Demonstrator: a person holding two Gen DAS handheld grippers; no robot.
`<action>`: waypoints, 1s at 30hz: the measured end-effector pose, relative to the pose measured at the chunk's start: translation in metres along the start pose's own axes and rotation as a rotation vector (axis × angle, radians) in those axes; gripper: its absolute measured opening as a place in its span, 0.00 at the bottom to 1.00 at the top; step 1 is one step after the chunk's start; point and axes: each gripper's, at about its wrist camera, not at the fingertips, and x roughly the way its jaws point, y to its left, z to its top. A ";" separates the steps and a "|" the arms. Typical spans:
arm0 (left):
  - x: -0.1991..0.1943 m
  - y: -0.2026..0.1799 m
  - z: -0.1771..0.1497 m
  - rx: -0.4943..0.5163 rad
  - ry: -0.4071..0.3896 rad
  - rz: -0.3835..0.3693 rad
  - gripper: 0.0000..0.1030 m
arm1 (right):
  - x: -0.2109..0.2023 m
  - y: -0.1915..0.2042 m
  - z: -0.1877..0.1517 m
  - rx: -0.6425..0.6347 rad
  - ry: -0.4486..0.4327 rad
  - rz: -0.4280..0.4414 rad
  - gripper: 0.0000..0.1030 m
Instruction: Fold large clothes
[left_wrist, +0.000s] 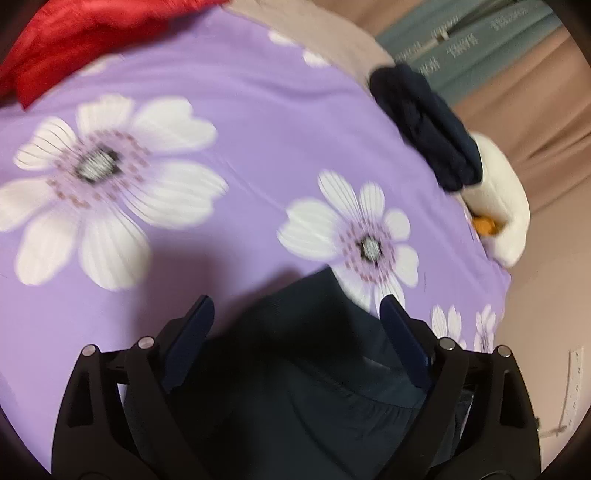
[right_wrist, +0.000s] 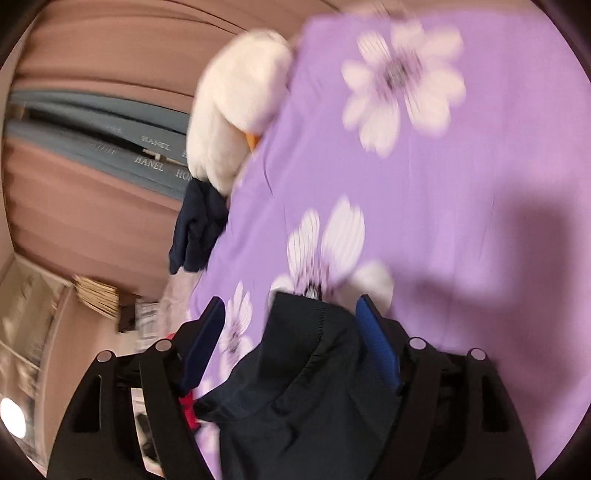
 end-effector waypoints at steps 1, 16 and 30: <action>-0.004 0.001 -0.001 0.004 -0.017 0.008 0.90 | -0.001 0.013 -0.001 -0.091 0.003 -0.016 0.72; 0.006 0.010 -0.098 0.244 0.103 -0.050 0.90 | 0.160 0.173 -0.196 -1.378 0.482 -0.108 0.72; 0.023 0.006 -0.103 0.325 0.075 -0.024 0.96 | 0.209 0.169 -0.228 -1.646 0.732 -0.151 0.09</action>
